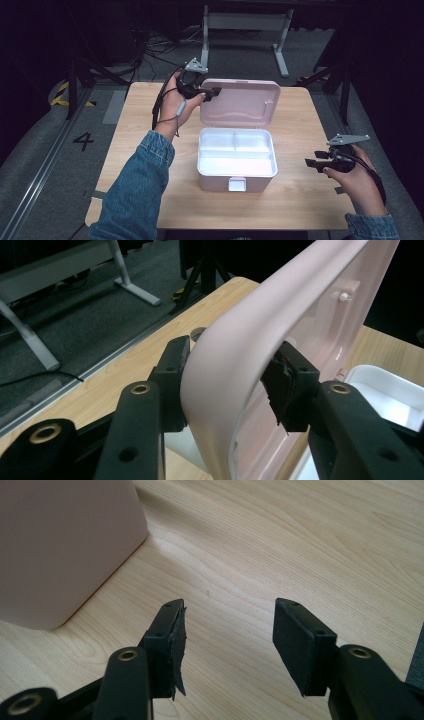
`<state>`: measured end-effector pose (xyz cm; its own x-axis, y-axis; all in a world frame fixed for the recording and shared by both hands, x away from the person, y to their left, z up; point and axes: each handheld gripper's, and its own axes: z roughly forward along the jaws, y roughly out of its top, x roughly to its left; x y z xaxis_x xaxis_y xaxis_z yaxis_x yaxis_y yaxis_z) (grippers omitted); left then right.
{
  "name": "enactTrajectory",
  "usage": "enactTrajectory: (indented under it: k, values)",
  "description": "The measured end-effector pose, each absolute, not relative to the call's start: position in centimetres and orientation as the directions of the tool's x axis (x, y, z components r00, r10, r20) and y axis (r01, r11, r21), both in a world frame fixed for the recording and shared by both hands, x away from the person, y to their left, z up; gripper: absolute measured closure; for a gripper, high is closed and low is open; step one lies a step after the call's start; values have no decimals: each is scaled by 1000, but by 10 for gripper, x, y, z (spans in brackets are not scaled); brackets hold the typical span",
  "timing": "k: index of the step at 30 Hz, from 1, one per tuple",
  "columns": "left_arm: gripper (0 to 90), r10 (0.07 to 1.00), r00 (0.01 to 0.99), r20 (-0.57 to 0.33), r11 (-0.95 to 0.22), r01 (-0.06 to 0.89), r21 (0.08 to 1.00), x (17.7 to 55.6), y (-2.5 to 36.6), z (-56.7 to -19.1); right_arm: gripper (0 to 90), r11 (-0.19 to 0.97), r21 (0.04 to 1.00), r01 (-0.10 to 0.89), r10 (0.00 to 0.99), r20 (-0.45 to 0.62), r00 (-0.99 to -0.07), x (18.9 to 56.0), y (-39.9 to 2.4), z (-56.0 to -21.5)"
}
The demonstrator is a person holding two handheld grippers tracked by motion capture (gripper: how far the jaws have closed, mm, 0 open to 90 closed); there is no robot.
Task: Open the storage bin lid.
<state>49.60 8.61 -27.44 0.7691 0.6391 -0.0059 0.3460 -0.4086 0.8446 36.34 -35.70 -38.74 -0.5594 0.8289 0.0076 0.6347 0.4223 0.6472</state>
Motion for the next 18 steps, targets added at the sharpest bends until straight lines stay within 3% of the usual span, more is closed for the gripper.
enactTrajectory:
  k: [18]
  values:
    - [506, 664, 747, -37, -412, 406, 815, 523, 81, -284, 479, 403, 570, 716, 870, 5, -493, 366, -368, -397]
